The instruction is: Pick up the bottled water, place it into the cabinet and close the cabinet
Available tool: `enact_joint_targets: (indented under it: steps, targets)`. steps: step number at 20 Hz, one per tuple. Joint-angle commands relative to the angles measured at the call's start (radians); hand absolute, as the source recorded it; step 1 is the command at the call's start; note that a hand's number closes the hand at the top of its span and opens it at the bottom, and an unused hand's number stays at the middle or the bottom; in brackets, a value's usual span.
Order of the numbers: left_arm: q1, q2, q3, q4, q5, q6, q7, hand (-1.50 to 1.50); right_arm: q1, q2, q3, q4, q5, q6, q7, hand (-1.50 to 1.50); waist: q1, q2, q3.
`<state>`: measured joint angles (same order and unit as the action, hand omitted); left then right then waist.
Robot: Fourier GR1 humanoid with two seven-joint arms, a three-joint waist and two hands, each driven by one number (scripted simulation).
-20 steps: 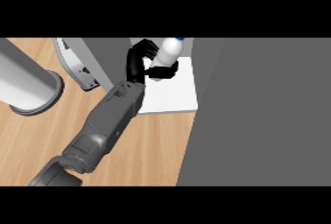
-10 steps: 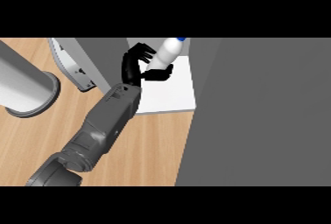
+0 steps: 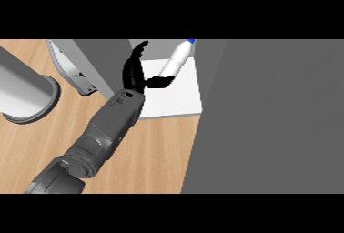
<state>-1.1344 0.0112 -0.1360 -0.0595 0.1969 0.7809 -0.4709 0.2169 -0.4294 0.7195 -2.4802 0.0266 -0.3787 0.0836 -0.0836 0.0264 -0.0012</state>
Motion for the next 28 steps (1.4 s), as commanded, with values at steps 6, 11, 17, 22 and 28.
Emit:
enact_joint_targets:
  steps: [6, 11, 17, 22, 28]
  targets:
    - [0.021, -0.011, 0.011, -0.006, -0.005, 0.036, -0.028, -1.5, 0.017, -0.018, -0.002, -0.054, -0.003, 0.013, 0.024, -1.5, 0.006, -0.002, 0.0]
    - [0.054, -0.011, 0.026, -0.063, 0.014, -0.058, -0.105, -1.5, 0.039, -0.025, 0.031, -0.099, -0.002, 0.014, 0.037, -1.5, -0.008, -0.004, -0.001]
    - [0.093, -0.011, 0.103, -0.185, 0.109, -0.297, -0.264, 1.5, 0.007, -0.014, 0.031, -0.059, 0.009, 0.015, 0.022, -1.5, 0.007, -0.006, -0.002]
    - [0.091, -0.011, 0.089, -0.228, 0.148, -0.431, -0.278, 1.5, 0.019, 0.011, 0.061, -0.085, 0.061, -0.029, 0.067, -1.5, 0.034, -0.022, -0.001]
    - [0.131, -0.011, 0.032, -0.326, 0.238, -0.577, -0.212, 1.5, 0.033, -0.045, -0.032, -0.145, 0.006, -0.013, 0.102, -1.5, 0.051, -0.03, 0.001]
